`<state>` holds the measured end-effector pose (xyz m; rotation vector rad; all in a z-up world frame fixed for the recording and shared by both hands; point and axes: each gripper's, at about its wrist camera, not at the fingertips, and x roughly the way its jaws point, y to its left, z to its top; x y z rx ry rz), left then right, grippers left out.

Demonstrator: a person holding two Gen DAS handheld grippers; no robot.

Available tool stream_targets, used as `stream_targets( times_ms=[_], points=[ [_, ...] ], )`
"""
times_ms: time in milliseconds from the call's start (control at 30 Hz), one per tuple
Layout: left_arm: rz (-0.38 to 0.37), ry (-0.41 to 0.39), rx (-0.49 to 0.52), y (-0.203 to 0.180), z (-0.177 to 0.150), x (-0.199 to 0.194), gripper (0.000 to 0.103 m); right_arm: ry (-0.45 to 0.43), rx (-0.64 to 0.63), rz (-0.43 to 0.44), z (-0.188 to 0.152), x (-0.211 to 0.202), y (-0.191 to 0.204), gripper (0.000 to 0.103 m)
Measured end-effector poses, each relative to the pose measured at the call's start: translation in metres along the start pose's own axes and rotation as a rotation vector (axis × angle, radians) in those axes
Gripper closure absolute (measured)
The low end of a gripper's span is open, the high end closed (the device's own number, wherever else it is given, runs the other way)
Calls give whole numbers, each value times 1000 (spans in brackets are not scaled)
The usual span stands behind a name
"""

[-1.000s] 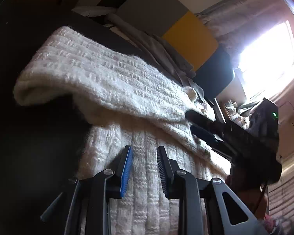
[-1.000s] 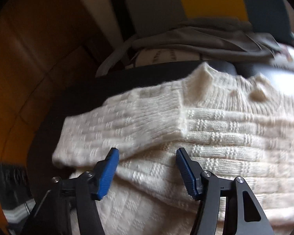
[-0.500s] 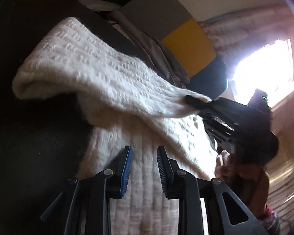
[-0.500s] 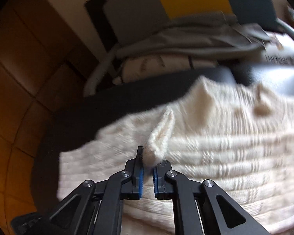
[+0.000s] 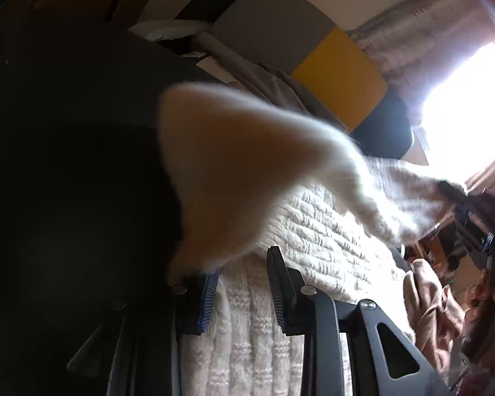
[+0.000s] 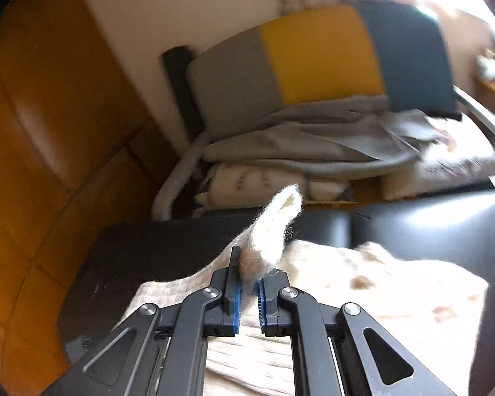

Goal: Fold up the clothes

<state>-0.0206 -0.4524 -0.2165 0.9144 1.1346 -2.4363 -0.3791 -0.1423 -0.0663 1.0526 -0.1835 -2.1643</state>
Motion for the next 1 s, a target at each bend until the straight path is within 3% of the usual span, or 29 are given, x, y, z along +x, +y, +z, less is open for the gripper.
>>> stream_targets(
  times_ms=[100, 300, 467, 700, 733, 767, 833, 1000],
  points=[
    [2, -4, 1, 3, -2, -2, 74, -12, 82, -35, -8, -15, -40, 95],
    [0, -6, -3, 8, -3, -7, 74, 30, 194, -101, -54, -28, -102, 95],
    [4, -3, 21, 8, 0, -6, 74, 64, 264, -125, -78, -28, -136, 95],
    [-33, 81, 33, 17, 4, -17, 74, 29, 249, -163, -85, -43, -149, 92],
    [-35, 91, 30, 15, 4, -20, 74, 24, 244, -172, -86, -45, -150, 85],
    [-41, 88, 42, 10, 5, -24, 75, 19, 240, -181, -86, -47, -152, 76],
    [-56, 62, 92, 1, 6, -37, 75, 8, 230, -199, -88, -52, -154, 74],
    [-8, -32, 253, -37, 14, -50, 72, -30, 153, -238, -89, -64, -147, 68]
  ],
)
